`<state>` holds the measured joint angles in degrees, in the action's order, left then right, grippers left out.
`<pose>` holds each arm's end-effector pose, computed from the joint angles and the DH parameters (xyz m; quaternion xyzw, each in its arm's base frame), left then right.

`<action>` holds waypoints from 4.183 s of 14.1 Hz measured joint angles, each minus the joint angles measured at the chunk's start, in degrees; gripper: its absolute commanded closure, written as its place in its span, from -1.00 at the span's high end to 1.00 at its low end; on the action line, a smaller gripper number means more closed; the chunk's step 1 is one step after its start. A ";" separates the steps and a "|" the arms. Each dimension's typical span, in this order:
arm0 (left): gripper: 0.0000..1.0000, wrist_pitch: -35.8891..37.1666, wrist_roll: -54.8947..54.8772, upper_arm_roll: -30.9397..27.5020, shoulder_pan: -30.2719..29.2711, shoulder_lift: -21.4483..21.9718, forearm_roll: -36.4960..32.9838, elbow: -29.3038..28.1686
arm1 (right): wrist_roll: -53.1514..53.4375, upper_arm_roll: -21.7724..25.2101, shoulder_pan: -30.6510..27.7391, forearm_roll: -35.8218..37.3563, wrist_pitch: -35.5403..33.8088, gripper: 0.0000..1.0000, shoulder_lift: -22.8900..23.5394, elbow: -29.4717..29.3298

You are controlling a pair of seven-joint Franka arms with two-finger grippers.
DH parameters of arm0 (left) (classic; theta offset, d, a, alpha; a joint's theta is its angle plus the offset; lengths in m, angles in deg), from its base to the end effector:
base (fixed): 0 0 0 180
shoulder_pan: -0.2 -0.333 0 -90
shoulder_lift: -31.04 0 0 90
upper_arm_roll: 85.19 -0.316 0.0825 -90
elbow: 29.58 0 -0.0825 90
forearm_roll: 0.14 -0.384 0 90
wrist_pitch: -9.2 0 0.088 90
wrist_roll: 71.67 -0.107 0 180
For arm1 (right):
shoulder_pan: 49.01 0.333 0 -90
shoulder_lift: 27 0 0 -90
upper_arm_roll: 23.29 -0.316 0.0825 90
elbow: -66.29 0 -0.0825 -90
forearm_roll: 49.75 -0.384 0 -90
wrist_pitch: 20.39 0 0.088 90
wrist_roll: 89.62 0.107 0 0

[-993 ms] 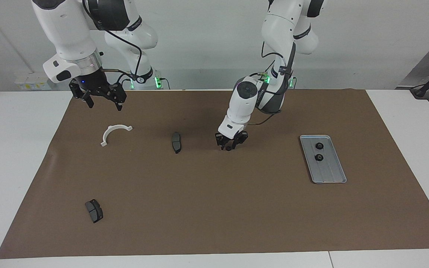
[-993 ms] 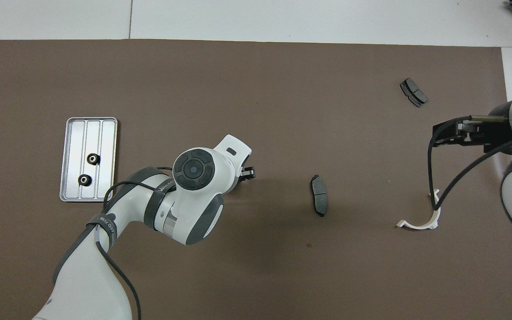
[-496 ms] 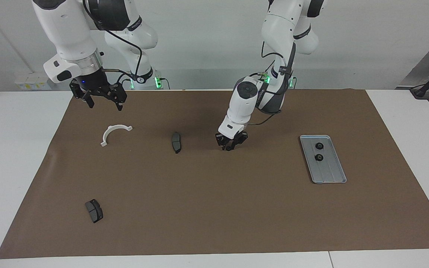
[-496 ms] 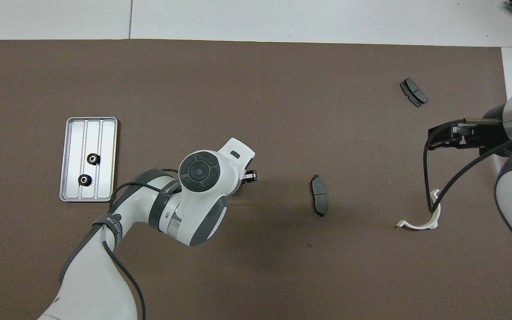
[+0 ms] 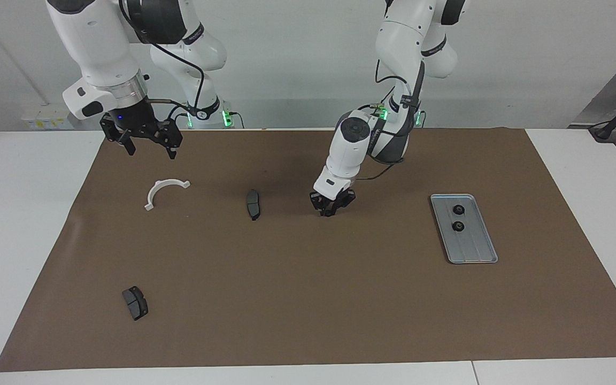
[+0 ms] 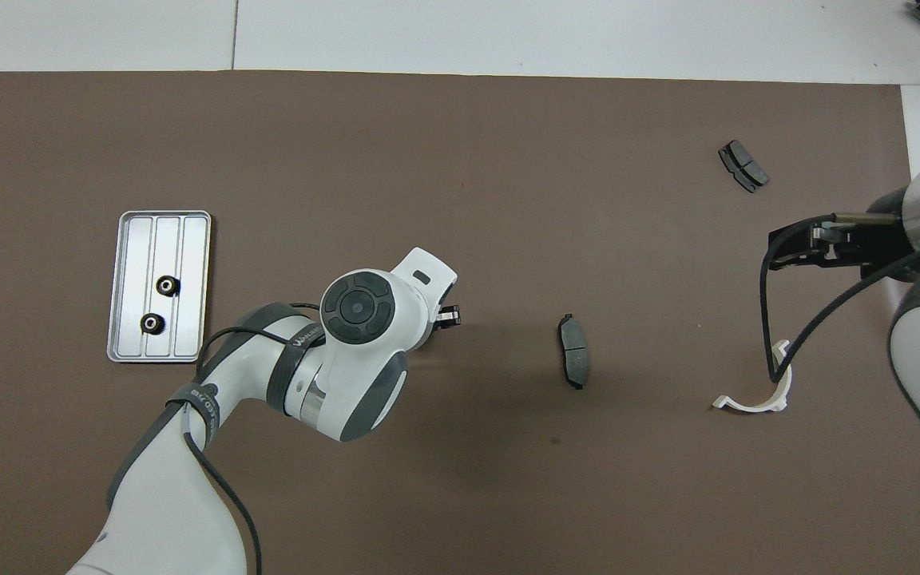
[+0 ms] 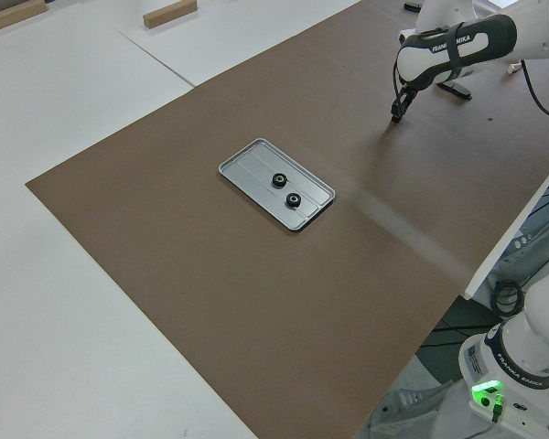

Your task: Pick bearing gear from pile to tray

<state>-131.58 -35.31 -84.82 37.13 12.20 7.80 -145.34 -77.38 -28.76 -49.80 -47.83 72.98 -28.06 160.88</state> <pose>0.4857 -0.3698 0.2976 0.9965 0.0433 0.0145 0.0703 0.5511 0.0422 0.6019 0.9977 -0.0649 0.0012 0.0176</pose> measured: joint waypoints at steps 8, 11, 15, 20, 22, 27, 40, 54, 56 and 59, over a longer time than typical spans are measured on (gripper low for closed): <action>-0.46 0.01 0.06 -0.19 0.00 -0.01 0.02 -0.01 | 0.00 0.00 0.00 0.00 0.00 1.00 -0.01 0.00; -0.47 0.01 0.08 -0.25 0.00 -0.01 0.03 0.00 | 0.00 0.00 0.00 0.00 0.00 1.00 -0.01 0.00; -0.56 0.24 0.11 -0.40 -0.04 -0.01 0.10 0.13 | 0.00 0.00 0.00 0.00 0.00 1.00 -0.01 0.00; -0.67 8.94 -0.40 -1.07 -4.72 0.37 0.10 5.20 | 0.00 0.00 0.00 0.00 0.00 1.00 -0.02 0.00; -0.70 14.13 -3.22 -1.17 -8.59 1.16 0.10 7.97 | 0.00 0.00 0.00 0.00 0.00 1.00 -0.02 0.00; -0.70 24.81 -16.90 -1.53 -20.84 6.41 0.11 8.79 | 0.00 0.04 -0.08 0.00 0.00 1.00 -0.02 0.00; -0.70 14.36 -38.75 -1.54 -37.13 3.69 0.11 3.32 | 0.00 0.05 -0.08 0.00 0.00 1.00 -0.02 0.00; 0.82 8.37 -38.74 -0.59 -36.57 0.96 0.11 5.03 | 0.00 0.05 -0.09 0.00 0.00 1.00 -0.02 0.00; 0.82 10.28 -38.74 -0.80 -36.60 2.41 0.11 7.05 | 0.00 0.05 -0.09 0.00 0.00 1.00 -0.02 0.00; 1.00 19.32 -38.74 -1.47 -36.97 7.96 -1.52 10.92 | 0.00 0.05 -0.09 0.00 0.00 1.00 -0.02 0.00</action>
<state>-112.26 -74.05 -86.29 0.16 20.16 6.28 -134.42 -77.38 -28.71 -49.88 -47.84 72.98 -28.07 160.87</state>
